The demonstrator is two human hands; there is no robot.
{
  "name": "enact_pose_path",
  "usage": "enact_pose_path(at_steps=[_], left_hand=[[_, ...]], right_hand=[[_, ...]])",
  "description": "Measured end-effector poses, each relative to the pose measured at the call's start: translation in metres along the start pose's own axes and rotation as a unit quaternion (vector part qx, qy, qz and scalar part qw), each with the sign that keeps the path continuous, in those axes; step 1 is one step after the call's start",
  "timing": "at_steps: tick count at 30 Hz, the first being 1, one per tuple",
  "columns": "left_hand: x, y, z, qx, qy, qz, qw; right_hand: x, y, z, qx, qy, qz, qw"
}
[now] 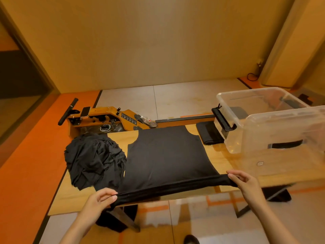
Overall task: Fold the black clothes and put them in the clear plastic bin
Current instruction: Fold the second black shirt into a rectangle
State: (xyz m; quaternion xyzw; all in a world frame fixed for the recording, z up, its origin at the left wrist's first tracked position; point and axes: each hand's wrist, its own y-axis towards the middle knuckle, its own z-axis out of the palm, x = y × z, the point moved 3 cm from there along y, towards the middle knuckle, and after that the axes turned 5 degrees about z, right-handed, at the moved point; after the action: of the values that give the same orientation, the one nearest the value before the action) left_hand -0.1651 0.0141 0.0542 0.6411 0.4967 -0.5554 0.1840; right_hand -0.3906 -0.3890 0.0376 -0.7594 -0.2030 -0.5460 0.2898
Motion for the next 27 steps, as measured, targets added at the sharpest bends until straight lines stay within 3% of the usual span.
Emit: enact_pose_path(at_steps=[11, 27], left_hand=[[0.014, -0.02, 0.007, 0.054, 0.025, 0.024, 0.998], [0.018, -0.022, 0.0, 0.134, -0.012, -0.04, 0.99]], right_hand=[[-0.015, -0.041, -0.006, -0.022, -0.003, 0.003, 1.0], [-0.02, -0.05, -0.006, -0.02, -0.024, 0.002, 1.0]])
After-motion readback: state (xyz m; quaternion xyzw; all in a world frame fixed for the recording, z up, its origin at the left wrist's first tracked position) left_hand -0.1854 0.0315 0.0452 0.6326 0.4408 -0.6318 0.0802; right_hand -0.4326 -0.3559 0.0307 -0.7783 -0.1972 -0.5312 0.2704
